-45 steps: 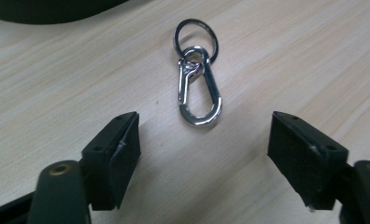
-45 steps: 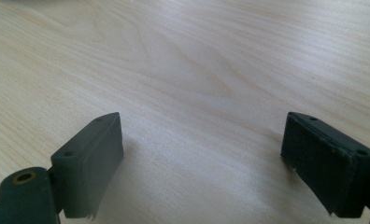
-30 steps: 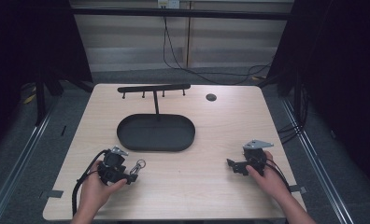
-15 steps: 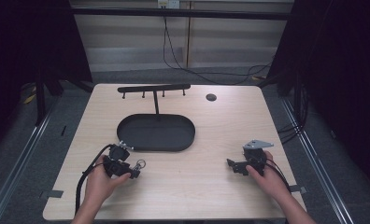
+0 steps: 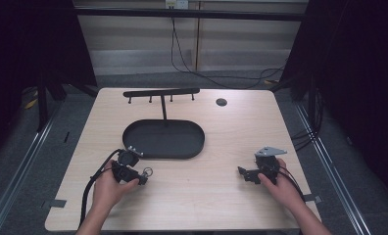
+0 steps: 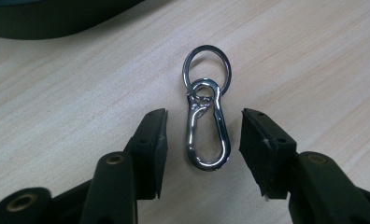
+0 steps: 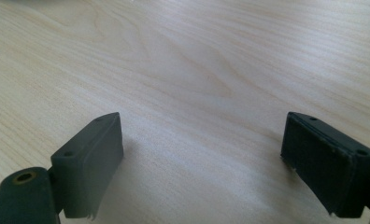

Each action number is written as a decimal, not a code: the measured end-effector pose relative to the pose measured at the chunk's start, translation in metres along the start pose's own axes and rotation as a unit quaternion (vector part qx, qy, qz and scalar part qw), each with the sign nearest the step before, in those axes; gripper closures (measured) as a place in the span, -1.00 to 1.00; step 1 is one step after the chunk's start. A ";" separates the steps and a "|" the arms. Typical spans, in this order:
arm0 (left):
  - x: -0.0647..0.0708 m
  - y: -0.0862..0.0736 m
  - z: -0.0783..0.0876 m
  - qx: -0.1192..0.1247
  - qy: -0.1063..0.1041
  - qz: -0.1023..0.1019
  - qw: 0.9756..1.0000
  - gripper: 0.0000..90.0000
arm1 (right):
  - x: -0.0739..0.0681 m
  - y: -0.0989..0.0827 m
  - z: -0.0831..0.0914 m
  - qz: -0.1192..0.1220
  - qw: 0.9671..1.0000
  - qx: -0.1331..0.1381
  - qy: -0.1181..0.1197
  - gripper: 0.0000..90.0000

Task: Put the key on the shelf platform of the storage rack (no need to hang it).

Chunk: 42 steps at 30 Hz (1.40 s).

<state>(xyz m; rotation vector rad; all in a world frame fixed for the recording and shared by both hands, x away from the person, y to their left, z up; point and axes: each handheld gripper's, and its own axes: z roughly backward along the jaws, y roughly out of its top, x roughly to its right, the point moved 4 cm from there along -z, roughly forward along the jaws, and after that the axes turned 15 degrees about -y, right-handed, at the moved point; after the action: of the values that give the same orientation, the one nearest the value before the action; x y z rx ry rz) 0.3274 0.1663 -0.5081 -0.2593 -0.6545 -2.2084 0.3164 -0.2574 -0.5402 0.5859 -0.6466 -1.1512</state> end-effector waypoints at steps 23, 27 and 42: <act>0.007 0.009 0.001 -0.045 0.017 -0.017 0.999 0.52 | 0.000 0.000 0.000 0.001 1.000 0.001 0.000 -0.73; 0.008 0.011 0.005 -0.052 0.012 -0.023 0.998 0.53 | 0.000 0.000 0.000 0.001 1.000 0.001 0.000 -0.73; 0.013 0.025 0.025 -0.055 -0.004 -0.019 0.998 0.52 | 0.000 0.000 0.000 0.000 1.000 0.000 0.000 -0.73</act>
<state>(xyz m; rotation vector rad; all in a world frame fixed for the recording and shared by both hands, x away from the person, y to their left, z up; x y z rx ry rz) 0.3366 0.1574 -0.4731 -0.3146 -0.5458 -2.2845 0.3164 -0.2574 -0.5402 0.5859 -0.6469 -1.1511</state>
